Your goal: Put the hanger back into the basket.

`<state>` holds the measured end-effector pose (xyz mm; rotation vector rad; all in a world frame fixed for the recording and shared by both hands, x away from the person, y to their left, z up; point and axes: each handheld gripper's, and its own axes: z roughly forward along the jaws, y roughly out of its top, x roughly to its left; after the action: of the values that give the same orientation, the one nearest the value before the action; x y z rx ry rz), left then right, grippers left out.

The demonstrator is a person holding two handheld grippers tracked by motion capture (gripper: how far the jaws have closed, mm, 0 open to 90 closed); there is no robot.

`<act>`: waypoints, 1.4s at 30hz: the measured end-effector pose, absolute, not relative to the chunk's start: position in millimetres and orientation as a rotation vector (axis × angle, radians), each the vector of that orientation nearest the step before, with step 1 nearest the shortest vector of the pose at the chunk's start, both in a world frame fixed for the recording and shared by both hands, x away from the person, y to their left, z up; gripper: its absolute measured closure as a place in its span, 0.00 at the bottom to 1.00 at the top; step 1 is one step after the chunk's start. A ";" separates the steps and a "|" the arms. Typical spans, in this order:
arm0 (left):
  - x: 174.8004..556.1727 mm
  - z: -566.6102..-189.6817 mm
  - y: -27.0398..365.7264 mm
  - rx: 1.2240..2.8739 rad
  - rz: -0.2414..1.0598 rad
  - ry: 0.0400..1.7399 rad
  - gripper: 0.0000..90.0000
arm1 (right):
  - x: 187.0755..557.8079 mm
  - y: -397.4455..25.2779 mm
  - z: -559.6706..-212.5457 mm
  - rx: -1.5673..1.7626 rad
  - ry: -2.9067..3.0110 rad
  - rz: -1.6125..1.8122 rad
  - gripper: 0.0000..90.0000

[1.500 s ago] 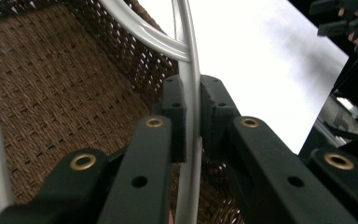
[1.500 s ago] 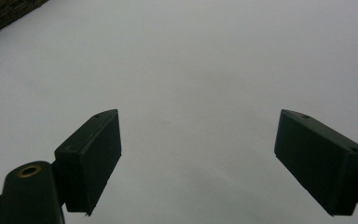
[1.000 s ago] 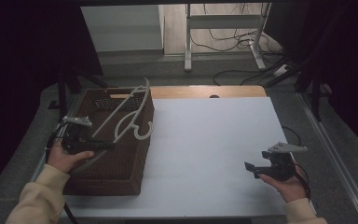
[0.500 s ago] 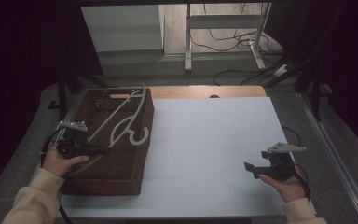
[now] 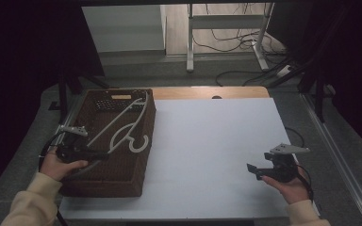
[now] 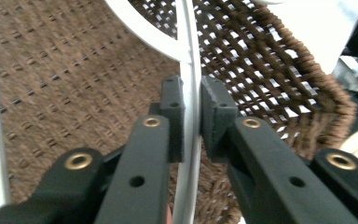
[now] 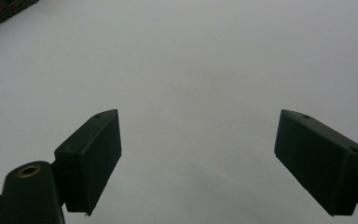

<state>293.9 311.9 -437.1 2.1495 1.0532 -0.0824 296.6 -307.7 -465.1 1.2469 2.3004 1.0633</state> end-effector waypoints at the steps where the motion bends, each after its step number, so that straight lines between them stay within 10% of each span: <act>1: 294.3 -436.1 313.5 2.129 -0.054 1.068 0.74 | 296.6 -307.7 -465.0 1.247 2.300 1.064 0.17; 12: 290.6 -425.3 312.4 2.059 0.044 1.104 0.39 | 296.3 -308.0 -464.4 1.252 2.298 1.067 0.17; 42: 264.8 -423.0 236.4 2.014 0.190 1.086 0.27 | 295.3 -307.3 -462.7 1.228 2.304 1.090 0.16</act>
<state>264.8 236.4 -423.0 2.0142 1.0856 0.1905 295.3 -307.3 -462.7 1.2279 2.3037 1.0902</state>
